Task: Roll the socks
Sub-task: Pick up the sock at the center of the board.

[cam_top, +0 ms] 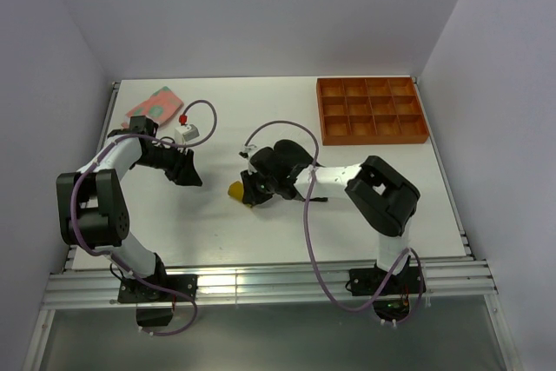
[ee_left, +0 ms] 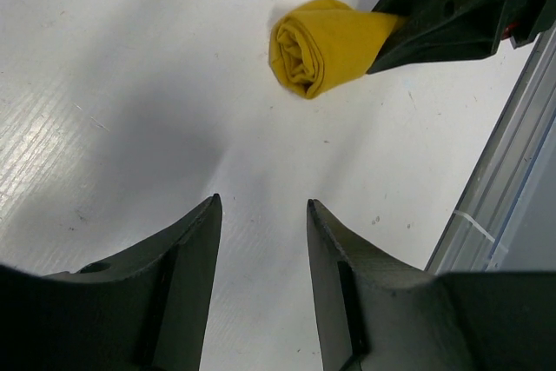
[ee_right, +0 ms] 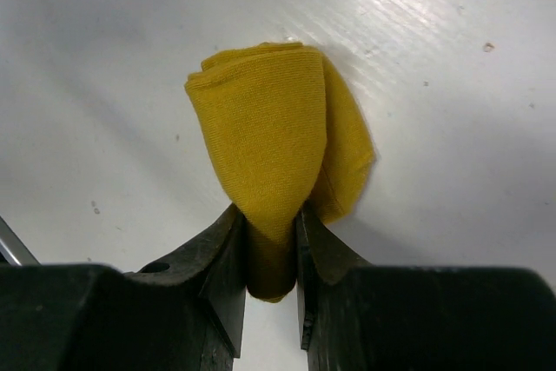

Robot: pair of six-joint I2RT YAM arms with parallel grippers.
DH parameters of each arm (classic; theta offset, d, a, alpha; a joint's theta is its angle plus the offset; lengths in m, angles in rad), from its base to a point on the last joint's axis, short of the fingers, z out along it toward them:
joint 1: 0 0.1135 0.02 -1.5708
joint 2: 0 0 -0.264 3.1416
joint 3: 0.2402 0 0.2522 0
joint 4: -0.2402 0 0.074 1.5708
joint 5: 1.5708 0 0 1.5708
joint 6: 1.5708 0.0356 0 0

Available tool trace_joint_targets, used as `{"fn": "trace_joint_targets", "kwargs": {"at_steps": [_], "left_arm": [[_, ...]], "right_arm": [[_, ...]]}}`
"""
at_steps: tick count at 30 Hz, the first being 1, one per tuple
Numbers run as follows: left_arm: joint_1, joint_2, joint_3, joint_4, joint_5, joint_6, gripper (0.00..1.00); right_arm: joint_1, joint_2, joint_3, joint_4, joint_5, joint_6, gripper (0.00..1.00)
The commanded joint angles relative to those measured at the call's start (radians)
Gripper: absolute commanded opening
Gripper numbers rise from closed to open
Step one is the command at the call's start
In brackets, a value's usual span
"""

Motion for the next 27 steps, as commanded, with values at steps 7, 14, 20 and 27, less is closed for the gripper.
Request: {"fn": "trace_joint_targets", "kwargs": {"at_steps": [7, 14, 20, 27], "left_arm": [[0.009, -0.025, 0.018, -0.005, 0.015, -0.012, 0.48], [0.007, -0.019, 0.019, -0.003, 0.011, -0.014, 0.47], [0.007, -0.019, 0.022, -0.005, 0.002, -0.017, 0.47], [0.009, -0.014, 0.030, -0.006, -0.004, -0.020, 0.47]], "right_arm": [[-0.033, -0.055, 0.034, -0.170, 0.088, 0.013, 0.00], [-0.053, -0.114, 0.083, -0.218, 0.129, 0.016, 0.00], [-0.065, -0.141, 0.122, -0.245, 0.152, 0.028, 0.00], [-0.094, -0.180, 0.159, -0.271, 0.183, 0.041, 0.00]]}}
